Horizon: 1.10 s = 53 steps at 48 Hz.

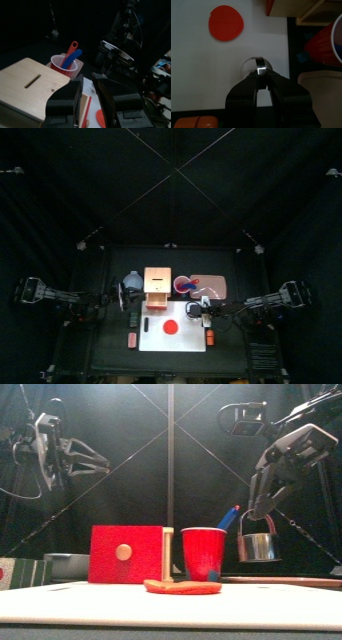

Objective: Get the cutter from the drawer then cut the dough then place the extra dough in the bowl
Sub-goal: Shut the drawer

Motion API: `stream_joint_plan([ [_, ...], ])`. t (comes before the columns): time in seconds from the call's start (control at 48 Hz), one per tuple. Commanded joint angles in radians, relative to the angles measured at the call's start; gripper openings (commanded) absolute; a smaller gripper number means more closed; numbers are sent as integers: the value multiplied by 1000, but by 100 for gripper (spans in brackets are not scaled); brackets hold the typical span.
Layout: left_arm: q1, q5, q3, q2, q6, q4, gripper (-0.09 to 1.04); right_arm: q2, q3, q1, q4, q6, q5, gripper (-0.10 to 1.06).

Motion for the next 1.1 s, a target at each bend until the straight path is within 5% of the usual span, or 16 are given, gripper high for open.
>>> stream_joint_plan([
  [0.021,66,-5,-63,0,3,6,67,25,-5,3,-28,28,-29,54],
  [0.417,256,-3,-181,77,61,109,68,118,-15,11,-9,72,-44,80],
  [0.583,364,55,-236,135,61,172,69,101,-55,14,-28,72,-43,81],
  [0.938,543,629,-531,311,60,364,67,173,-221,23,-80,67,-71,78],
  [1.104,560,882,-681,417,61,431,67,258,-270,35,-78,64,-126,59],
])
